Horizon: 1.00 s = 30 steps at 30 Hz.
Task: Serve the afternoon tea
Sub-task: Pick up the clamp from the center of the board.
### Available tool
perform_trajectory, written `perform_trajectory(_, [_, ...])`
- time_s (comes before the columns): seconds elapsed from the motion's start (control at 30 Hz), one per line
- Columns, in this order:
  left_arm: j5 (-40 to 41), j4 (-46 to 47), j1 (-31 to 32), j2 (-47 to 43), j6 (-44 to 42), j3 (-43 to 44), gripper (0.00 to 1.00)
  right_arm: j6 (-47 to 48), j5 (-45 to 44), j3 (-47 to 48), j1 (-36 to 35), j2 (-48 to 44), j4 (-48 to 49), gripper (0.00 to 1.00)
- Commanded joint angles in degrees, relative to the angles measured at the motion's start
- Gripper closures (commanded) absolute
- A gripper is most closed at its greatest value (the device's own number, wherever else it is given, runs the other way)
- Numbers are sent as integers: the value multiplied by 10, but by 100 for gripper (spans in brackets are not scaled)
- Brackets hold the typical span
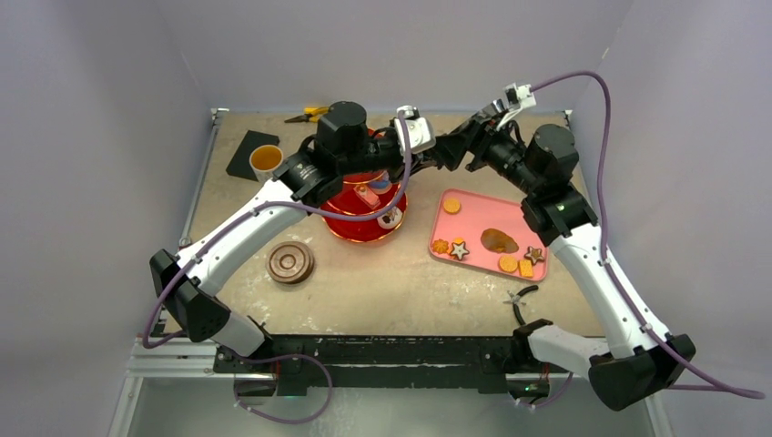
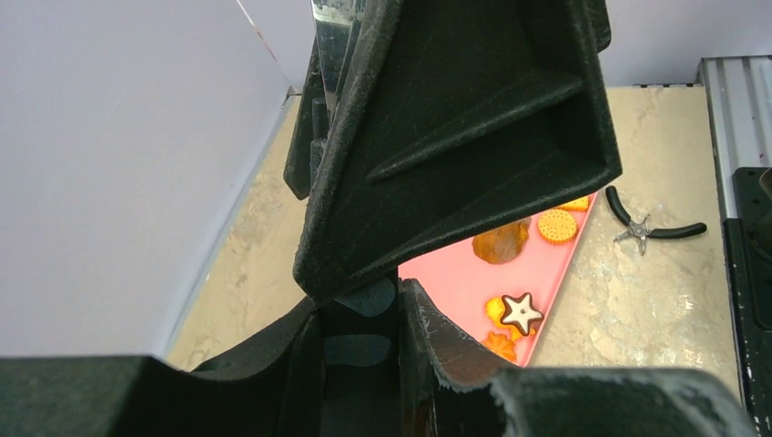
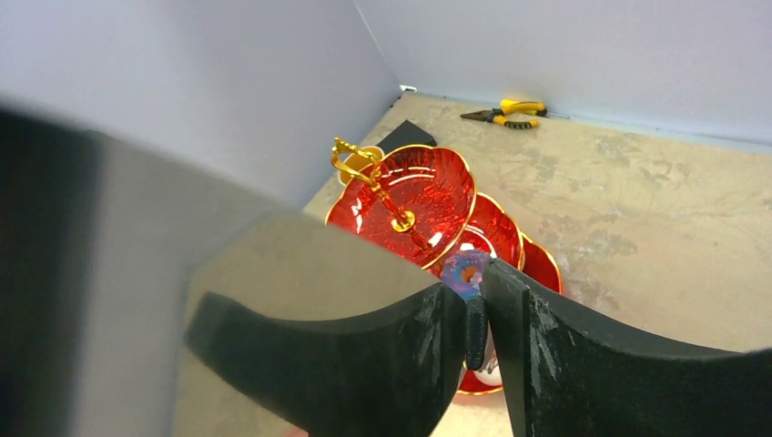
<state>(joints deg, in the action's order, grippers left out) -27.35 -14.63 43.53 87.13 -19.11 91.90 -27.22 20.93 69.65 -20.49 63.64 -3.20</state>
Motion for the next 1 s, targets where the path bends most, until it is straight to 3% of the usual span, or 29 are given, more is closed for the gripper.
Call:
perform_trajectory(0.0, [-5, 38, 5, -31, -22, -5, 100, -21, -18, 33, 0, 3, -4, 24])
perform_trajectory(0.27, [15, 65, 8, -49, -44, -35, 100, -27, 31, 53, 0, 18, -36, 17])
perform_trajectory(0.5, [20, 65, 13, -50, -41, -37, 100, -39, 37, 48, 0, 18, -22, 28])
perform_trajectory(0.7, [27, 61, 16, -46, -46, -32, 97, -42, 41, 51, 0, 23, -27, 30])
perform_trajectory(0.77, [30, 61, 18, -45, -46, -30, 84, -42, 40, 54, 1, 23, -32, 30])
perform_trajectory(0.83, [37, 61, 18, -45, -38, -28, 55, -44, 38, 51, 1, 21, -30, 30])
perform_trajectory(0.87, [40, 61, 18, -45, -32, -27, 45, -44, 35, 51, 1, 20, -30, 30])
perform_trajectory(0.97, [53, 60, 19, -47, -6, -22, 32, -38, 8, 45, 2, 18, -30, 30])
